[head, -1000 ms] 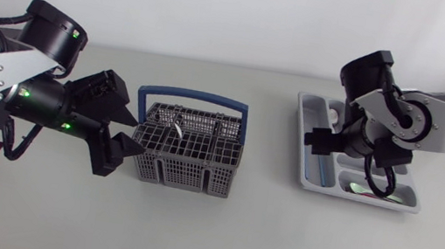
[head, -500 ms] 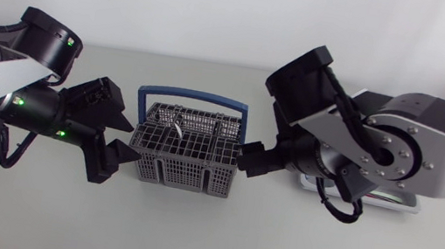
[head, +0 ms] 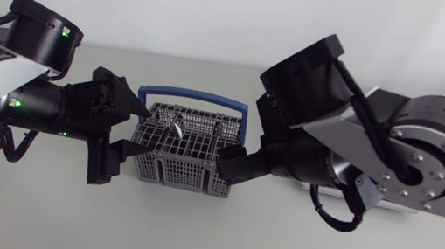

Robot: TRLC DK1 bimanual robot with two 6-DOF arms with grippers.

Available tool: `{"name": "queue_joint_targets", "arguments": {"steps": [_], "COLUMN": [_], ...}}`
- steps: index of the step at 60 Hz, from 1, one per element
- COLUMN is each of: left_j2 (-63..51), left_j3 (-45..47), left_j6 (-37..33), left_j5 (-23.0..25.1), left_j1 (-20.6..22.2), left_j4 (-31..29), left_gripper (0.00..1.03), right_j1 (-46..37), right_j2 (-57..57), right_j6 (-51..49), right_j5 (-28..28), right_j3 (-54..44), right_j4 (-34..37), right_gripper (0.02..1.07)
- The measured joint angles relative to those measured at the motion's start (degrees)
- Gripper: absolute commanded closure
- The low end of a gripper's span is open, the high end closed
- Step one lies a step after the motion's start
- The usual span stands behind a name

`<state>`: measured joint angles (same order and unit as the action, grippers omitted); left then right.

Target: Unload the cutlery basket into the drawer organizer.

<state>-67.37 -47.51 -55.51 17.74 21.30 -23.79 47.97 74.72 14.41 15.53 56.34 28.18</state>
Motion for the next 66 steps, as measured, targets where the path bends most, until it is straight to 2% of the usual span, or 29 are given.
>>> {"name": "queue_joint_targets", "arguments": {"steps": [14, 25, 43, 59, 66], "left_j2": [-1.7, -6.2, -11.5, -14.4, -16.3], "left_j3": [1.5, 1.5, -2.7, -5.7, -7.0], "left_j6": [-14.1, -22.6, -29.7, -34.2, -36.3], "left_j5": [0.0, -0.2, -2.0, -4.6, -5.9], "left_j1": [0.7, 0.7, 1.9, 2.2, 2.8], "left_j4": [2.8, 2.9, 3.3, 6.7, 6.8], "left_gripper": [0.07, 0.07, 0.09, 0.12, 0.22], "right_j1": [0.4, 0.6, 1.3, 1.5, 1.5], "right_j2": [-2.6, -3.0, -3.1, -2.6, -2.3], "right_j6": [-2.3, -5.8, -10.1, -12.0, -12.7], "right_j5": [-5.2, -11.5, -14.3, -15.1, -15.2], "right_j3": [-2.7, -7.8, -10.1, -10.4, -10.4], "right_j4": [-5.2, -13.4, -17.0, -19.9, -20.7], "right_gripper": [0.08, 0.08, 0.08, 0.08, 0.08]}}
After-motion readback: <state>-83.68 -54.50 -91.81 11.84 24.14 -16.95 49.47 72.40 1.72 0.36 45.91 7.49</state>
